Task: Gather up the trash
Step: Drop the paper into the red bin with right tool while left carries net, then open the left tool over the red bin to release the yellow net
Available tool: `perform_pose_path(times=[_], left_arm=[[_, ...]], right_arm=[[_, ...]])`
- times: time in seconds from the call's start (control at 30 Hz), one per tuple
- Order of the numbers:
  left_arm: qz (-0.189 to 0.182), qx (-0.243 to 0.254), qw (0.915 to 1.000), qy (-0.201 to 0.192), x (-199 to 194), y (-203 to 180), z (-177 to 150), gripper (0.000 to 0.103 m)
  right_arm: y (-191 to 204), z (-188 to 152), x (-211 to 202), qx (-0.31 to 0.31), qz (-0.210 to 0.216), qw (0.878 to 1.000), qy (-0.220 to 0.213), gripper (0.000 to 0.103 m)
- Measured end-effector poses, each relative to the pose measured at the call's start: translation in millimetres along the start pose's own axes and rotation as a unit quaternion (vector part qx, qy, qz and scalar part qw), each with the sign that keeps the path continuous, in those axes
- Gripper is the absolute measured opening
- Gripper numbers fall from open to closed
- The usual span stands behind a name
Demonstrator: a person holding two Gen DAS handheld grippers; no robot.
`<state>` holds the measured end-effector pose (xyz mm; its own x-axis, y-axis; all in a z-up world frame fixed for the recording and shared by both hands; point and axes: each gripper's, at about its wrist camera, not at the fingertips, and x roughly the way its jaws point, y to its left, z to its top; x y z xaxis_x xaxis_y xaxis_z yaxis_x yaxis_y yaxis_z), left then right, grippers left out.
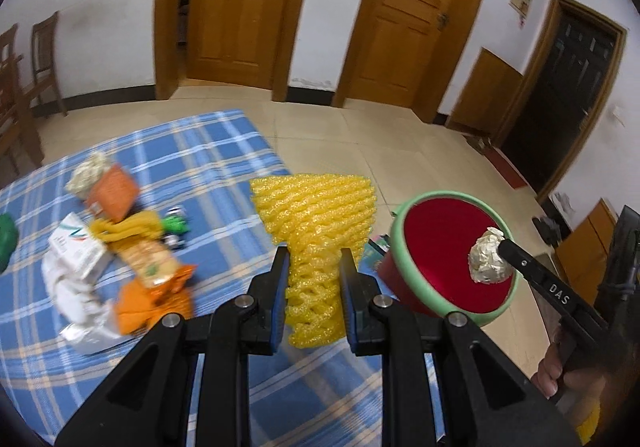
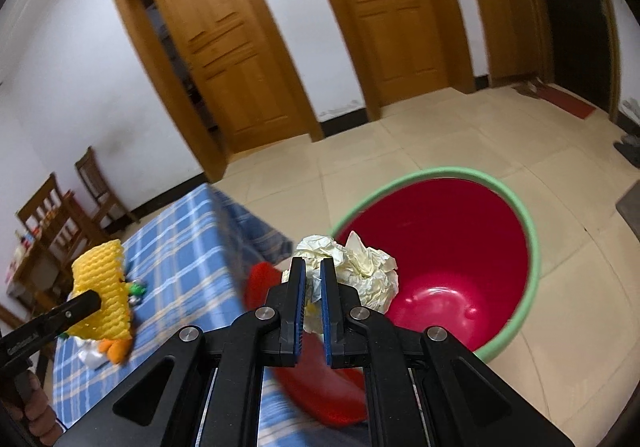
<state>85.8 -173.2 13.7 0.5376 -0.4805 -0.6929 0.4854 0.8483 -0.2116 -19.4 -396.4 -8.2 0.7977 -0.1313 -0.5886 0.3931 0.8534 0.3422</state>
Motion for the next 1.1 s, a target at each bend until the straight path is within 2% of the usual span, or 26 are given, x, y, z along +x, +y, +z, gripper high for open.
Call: perform_pose_path(times=[0.33, 0.4, 0.6, 0.97, 1.1], left_arm=[[-0.032, 0.052, 0.9977, 0.031, 43, -53, 13, 0.023], [-0.038, 0.062, 0.9967, 0.037, 51, -62, 14, 0.023], [-0.054, 0.085, 0.9931, 0.059, 77, -89, 14, 0.023], [-0.078, 0.127, 0.9848, 0.088, 111, -133, 9, 0.025], [-0.083, 0.138, 0.9829, 0.089, 113, -142, 10, 0.042]], right_arm=[[-37, 3, 5, 0.021, -0.030, 0.999, -0.001, 0.012], [-42, 4, 3, 0.024, -0.032, 0.999, -0.006, 0.020], [-54, 7, -6, 0.037, -0.042, 0.998, -0.018, 0.029], [-71, 11, -15, 0.062, -0.050, 0.996, -0.031, 0.031], [-77, 10, -17, 0.069, -0.054, 0.996, -0.031, 0.031]])
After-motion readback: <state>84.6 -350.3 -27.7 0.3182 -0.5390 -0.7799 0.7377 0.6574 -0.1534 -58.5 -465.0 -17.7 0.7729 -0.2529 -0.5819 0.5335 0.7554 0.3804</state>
